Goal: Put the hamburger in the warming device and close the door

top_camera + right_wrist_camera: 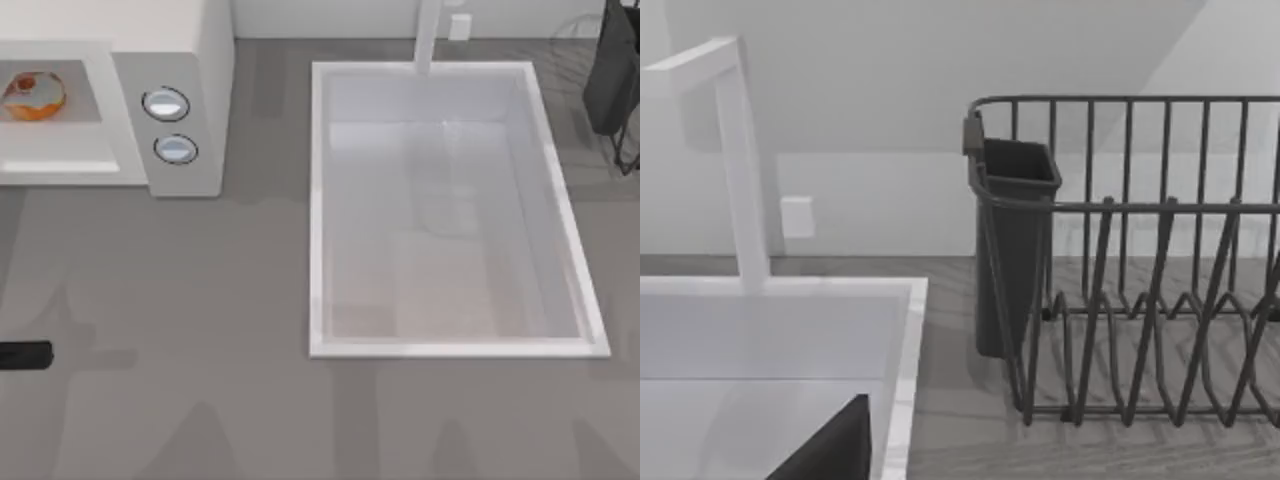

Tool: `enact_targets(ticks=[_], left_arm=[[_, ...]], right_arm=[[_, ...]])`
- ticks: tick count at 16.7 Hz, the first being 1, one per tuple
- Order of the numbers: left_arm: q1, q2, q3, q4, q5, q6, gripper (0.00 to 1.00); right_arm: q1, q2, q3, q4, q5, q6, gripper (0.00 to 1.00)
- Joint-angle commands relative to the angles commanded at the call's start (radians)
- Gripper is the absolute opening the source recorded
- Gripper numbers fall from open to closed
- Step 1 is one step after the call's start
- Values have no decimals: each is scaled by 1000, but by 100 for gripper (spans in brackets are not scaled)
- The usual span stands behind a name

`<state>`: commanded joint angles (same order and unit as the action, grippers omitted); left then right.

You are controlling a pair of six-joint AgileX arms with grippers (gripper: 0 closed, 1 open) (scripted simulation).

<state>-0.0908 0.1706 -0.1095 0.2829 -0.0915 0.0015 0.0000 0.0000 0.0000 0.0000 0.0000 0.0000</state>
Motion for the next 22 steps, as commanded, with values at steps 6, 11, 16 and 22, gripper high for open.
enact_targets(ticks=[6, 11, 16, 22], left_arm=[[78, -32, 43, -67, 72, -2, 0], [183, -154, 27, -169, 177, -5, 0], [191, -145, 60, -175, 184, -4, 0], [387, 78, 281, -288, 336, 181, 0]], right_arm=[[0, 0, 0, 0, 0, 0, 100], [0, 0, 0, 0, 0, 0, 100], [0, 0, 0, 0, 0, 0, 100], [0, 0, 0, 0, 0, 0, 100]])
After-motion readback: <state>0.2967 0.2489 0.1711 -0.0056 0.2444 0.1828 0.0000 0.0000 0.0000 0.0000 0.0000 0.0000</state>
